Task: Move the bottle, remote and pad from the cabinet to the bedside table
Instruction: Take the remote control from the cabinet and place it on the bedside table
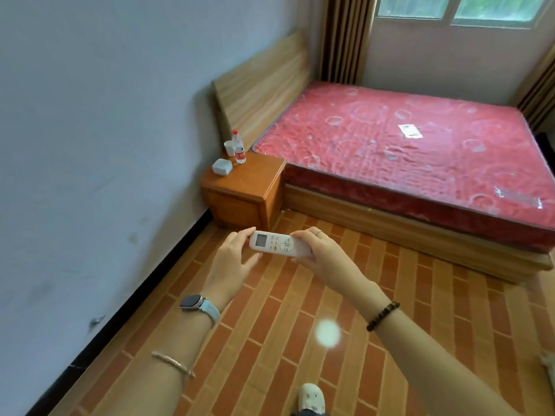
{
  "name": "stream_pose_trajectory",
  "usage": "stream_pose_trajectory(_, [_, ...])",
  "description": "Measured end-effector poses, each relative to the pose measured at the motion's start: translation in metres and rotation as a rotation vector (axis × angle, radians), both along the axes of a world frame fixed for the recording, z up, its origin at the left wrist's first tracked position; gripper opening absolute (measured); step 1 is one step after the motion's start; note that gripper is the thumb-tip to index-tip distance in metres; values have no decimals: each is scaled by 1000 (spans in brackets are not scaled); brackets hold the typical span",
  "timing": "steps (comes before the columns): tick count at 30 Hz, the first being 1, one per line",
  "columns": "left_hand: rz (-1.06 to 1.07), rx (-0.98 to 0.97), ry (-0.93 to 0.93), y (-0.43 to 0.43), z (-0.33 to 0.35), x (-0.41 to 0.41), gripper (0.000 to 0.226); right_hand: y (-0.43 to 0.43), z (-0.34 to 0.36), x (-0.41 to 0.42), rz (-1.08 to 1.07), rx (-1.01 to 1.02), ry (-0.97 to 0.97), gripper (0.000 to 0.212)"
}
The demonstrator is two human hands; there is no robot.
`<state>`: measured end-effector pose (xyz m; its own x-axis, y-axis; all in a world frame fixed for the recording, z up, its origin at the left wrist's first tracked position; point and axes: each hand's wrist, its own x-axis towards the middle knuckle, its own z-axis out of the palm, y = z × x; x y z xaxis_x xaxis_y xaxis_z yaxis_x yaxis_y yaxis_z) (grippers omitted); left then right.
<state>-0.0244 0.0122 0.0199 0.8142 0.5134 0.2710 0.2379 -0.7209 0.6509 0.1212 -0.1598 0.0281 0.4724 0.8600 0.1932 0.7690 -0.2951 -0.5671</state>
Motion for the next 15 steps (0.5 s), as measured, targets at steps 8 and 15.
stream_pose_trajectory(8, [72, -40, 7, 23, 3, 84, 54, 37, -2, 92, 26, 6, 8, 48])
stream_pose_trajectory(15, [55, -97, 8, 70, -13, 164, 53, 87, -14, 169, -24, -6, 52, 50])
